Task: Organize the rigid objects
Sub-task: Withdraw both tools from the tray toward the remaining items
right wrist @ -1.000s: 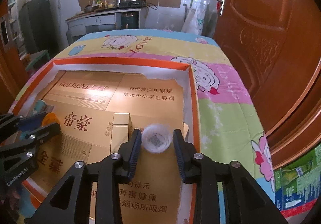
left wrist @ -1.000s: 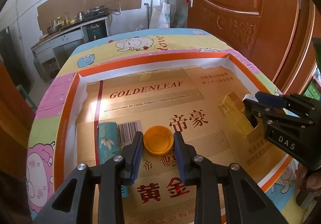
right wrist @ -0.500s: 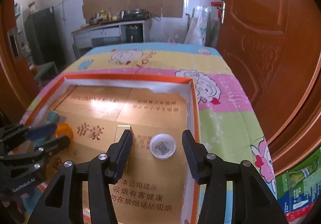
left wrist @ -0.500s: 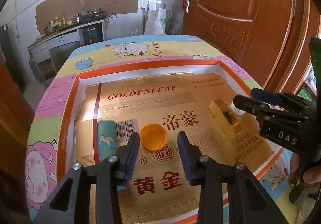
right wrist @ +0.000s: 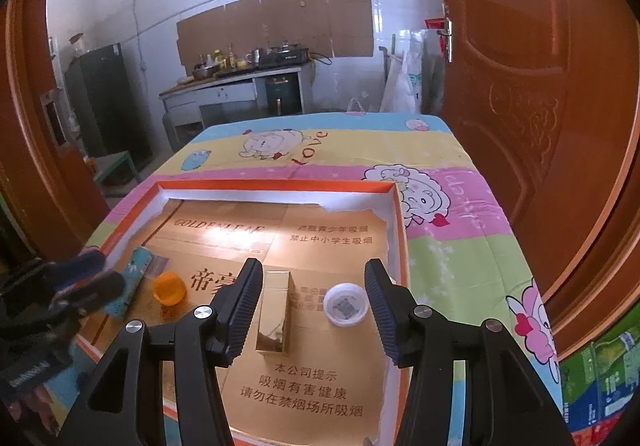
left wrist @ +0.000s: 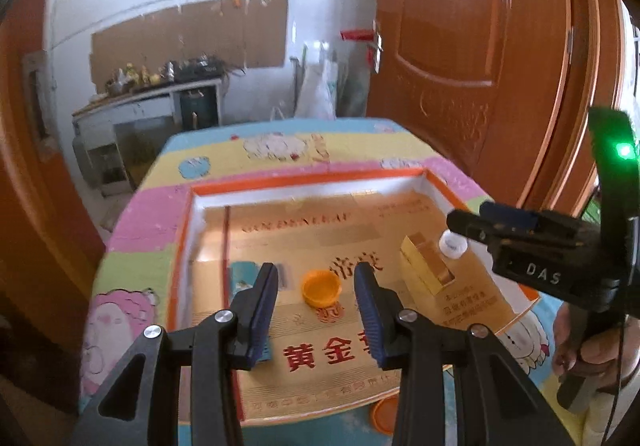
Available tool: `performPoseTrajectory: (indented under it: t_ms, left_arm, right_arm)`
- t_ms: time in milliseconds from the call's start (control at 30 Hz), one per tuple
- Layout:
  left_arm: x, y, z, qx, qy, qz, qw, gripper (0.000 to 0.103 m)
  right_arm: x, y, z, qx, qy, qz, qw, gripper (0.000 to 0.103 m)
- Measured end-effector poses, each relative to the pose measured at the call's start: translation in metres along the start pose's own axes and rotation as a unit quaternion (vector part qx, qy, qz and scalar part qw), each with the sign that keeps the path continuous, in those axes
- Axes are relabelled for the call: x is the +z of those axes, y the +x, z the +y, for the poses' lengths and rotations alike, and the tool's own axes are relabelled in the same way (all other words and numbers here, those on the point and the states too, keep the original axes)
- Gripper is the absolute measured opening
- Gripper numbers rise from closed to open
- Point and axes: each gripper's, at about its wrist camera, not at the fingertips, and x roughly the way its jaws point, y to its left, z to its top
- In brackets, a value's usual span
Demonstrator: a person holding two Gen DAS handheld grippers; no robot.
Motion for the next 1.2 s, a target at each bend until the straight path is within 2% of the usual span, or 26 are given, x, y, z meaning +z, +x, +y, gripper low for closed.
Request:
performPoseTrajectory:
  t_ms: [167, 233, 333, 400, 600, 767, 867, 967, 1067, 1200]
  left_arm:
    - [-0.005, -0.034, 0.007, 0.004, -0.023, -0.049, 0.9985, 0.04]
    - [-0.008, -0.046, 0.01, 0.017, -0.037, -0.066, 0.997, 0.04]
    - [-0.012, -0.063, 0.007, 0.042, -0.026, -0.092, 0.9945, 0.04]
    - [-0.014, -0.074, 0.005, 0.036, -0.026, -0.104, 0.9935, 0.04]
    - [-0.024, -0.098, 0.004, 0.01, -0.051, -0.102, 0.9934, 0.04]
    - [-0.036, -0.113, 0.0, 0.003, -0.048, -0.104, 0.9934, 0.04]
    - [-0.044, -0.122, 0.001, -0.004, -0.053, -0.101, 0.9935, 0.04]
    - [-0.052, -0.133, 0.0, 0.002, -0.052, -0.1, 0.9936, 0.04]
    - [-0.065, -0.143, -0.001, 0.012, -0.053, -0.102, 0.9933, 0.04]
    - [-0.08, -0.152, 0.001, 0.016, -0.06, -0.102, 0.9929, 0.04]
  right_arm:
    - [-0.003, 0.0, 0.002, 0.025, 0.005, 0.009, 1.0, 0.055]
    - [-0.004, -0.003, 0.004, 0.028, 0.002, 0.003, 1.0, 0.055]
    - [-0.006, -0.006, 0.007, 0.042, 0.001, -0.009, 0.999, 0.055]
    - [-0.008, -0.005, 0.008, 0.05, 0.003, -0.008, 0.999, 0.055]
    - [-0.009, -0.029, 0.011, 0.063, 0.015, -0.031, 0.997, 0.055]
    - [-0.021, -0.063, 0.021, 0.042, 0.002, -0.032, 0.999, 0.055]
    - [-0.038, -0.087, 0.025, 0.049, 0.004, -0.03, 0.998, 0.057]
    - [-0.063, -0.11, 0.03, 0.062, -0.003, -0.028, 0.998, 0.075]
    - [-0.089, -0.13, 0.034, 0.068, -0.009, -0.032, 0.997, 0.075]
    - [-0.12, -0.146, 0.037, 0.053, -0.013, -0.026, 0.998, 0.075]
